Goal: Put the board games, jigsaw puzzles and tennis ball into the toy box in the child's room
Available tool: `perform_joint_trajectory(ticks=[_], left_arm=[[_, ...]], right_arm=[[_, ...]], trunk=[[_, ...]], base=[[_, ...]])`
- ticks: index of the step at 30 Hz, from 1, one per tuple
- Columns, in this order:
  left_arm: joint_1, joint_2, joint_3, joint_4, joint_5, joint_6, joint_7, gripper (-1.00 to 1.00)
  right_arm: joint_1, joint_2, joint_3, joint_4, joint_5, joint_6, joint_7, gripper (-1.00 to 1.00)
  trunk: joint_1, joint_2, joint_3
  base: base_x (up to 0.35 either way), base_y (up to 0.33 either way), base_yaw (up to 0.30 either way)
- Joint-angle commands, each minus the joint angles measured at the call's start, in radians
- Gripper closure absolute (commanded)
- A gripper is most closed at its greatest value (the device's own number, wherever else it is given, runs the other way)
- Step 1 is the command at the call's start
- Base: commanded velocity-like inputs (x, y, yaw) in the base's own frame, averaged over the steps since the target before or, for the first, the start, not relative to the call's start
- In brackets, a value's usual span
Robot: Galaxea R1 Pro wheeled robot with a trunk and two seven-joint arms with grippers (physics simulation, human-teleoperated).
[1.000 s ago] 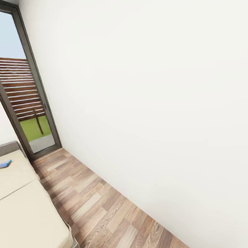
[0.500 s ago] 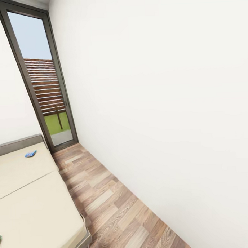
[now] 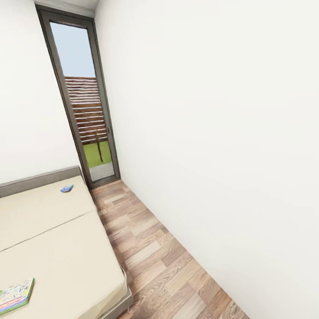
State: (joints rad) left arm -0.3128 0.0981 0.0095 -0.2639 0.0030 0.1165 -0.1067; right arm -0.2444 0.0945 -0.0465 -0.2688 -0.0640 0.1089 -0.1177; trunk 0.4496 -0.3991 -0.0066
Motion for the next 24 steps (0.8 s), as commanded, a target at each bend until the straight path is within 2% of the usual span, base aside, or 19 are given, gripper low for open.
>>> perform_joint_trajectory(ticks=[1,24], left_arm=[[0.000,0.000,0.001,-0.002,0.000,0.006,-0.004,-1.00],[0.000,0.000,0.001,-0.002,0.000,0.006,-0.004,-1.00]], right_arm=[[0.000,0.001,-0.004,-0.003,-0.007,0.005,-0.002,-1.00],[0.000,0.001,-0.004,-0.003,-0.007,0.004,-0.002,-1.00]], trunk=[[0.000,-0.001,-0.001],[0.000,-0.001,-0.001]], base=[[0.000,0.000,0.293],[0.000,0.000,0.292]])
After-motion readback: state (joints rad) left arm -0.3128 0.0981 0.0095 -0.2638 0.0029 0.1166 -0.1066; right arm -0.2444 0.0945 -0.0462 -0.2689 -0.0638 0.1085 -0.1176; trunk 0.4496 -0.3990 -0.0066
